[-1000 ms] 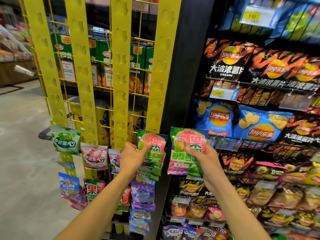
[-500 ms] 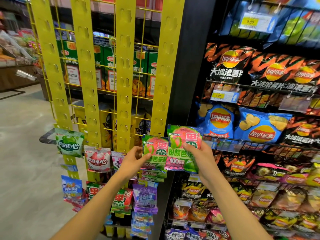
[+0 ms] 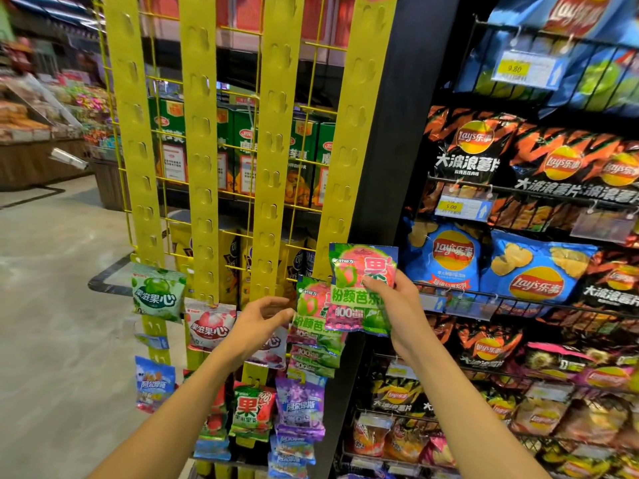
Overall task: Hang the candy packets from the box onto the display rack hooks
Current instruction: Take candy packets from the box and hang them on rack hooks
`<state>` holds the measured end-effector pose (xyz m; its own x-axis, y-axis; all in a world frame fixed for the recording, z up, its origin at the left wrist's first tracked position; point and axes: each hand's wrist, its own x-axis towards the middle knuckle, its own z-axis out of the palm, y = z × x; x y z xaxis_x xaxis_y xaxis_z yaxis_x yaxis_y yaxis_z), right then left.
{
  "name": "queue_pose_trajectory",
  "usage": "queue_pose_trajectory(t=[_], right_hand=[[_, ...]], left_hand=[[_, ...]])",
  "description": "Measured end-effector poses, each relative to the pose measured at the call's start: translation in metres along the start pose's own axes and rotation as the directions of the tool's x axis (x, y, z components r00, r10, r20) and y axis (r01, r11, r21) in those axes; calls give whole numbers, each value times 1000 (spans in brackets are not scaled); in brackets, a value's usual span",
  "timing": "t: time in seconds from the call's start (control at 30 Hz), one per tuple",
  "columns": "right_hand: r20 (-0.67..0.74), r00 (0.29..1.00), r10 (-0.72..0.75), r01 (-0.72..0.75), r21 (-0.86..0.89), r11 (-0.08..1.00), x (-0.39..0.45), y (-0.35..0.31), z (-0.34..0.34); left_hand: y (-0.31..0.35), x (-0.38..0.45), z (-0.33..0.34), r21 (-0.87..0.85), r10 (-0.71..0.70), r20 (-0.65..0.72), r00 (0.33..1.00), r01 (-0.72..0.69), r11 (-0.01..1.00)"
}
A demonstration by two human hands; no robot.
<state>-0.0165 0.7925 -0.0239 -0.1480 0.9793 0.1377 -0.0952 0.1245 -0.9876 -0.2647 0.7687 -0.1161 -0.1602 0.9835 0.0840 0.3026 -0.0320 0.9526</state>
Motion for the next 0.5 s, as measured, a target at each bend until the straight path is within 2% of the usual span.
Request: queue_pose_trajectory(t=[0.17, 0.5], right_hand=[[12, 1000, -26, 27, -21, 999, 11, -4, 22], [-84, 996, 5, -10, -67, 998, 31, 5, 45]], left_hand=[[3, 1, -20, 17, 46, -45, 998, -46, 999], [8, -3, -51, 74, 98, -120, 988, -90, 993]])
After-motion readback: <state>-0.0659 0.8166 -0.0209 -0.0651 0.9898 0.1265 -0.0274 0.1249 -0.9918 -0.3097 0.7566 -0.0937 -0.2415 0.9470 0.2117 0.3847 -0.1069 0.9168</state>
